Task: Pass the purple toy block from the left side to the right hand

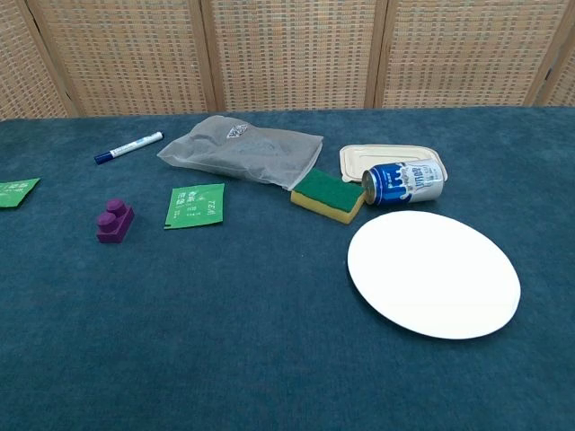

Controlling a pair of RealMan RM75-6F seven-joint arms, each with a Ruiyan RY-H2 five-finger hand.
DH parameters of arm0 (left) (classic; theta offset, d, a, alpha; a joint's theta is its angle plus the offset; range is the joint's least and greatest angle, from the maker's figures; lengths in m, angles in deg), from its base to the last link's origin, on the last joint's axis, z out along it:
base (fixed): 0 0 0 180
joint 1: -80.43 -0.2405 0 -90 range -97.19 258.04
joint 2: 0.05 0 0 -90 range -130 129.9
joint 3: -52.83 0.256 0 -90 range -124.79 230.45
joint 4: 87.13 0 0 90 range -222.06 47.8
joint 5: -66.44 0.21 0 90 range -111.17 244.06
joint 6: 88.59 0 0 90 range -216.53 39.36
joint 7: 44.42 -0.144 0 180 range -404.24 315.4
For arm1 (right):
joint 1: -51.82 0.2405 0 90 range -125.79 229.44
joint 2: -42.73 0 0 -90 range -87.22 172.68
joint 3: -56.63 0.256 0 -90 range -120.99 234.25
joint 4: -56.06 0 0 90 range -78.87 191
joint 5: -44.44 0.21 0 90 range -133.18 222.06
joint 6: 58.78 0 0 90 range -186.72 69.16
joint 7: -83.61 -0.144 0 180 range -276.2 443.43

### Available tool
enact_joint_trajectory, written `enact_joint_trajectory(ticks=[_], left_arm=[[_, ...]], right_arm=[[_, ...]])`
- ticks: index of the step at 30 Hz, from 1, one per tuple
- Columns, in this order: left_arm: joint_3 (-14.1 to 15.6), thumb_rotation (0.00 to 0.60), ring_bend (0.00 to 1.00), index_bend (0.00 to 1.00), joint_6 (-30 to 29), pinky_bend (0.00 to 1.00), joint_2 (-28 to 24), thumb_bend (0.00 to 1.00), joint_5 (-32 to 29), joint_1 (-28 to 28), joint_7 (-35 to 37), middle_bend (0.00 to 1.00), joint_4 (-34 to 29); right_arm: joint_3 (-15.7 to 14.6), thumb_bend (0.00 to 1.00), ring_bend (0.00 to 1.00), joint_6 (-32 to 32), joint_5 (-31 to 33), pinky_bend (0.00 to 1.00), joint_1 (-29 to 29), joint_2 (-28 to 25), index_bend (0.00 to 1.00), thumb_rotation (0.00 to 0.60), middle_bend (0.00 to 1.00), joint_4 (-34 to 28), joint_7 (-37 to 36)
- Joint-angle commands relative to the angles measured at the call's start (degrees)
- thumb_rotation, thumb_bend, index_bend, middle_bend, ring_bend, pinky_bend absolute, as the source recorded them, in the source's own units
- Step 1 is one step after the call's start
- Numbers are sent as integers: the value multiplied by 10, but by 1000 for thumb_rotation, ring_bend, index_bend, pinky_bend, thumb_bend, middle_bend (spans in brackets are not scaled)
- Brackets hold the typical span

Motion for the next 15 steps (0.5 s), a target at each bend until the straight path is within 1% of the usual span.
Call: enact_joint_trajectory(ticks=[1,5,8,10,12,15], left_arm=[[1,600,0,0,0,0,-1,168,1,0,0,0,0],[1,600,0,0,6,0,0,168,-1,1,3,0,0],[-3,600,0,0,24,0,2,169,-6,13,2,0,5],[-16,600,0,0,56,0,10,169,-16,38,4,0,18],[-35,600,0,0,105,0,23,169,-37,74,14,0,37],[-62,600,0,0,197,0,45,168,-74,137,19,0,76]], right_arm=[[-1,0,0,0,-1,0,0,0,35,600,0,0,0],[-2,0,0,2,0,0,-1,0,34,600,0,-1,-2],[-3,0,0,3,0,0,-1,-2,36,600,0,-3,-5],[-3,0,0,3,-1,0,-1,-3,42,600,0,-5,-7],[-4,0,0,6,-1,0,0,-3,47,600,0,-7,-8],[-4,0,0,15,4,0,4,-2,50,600,0,-7,-5]])
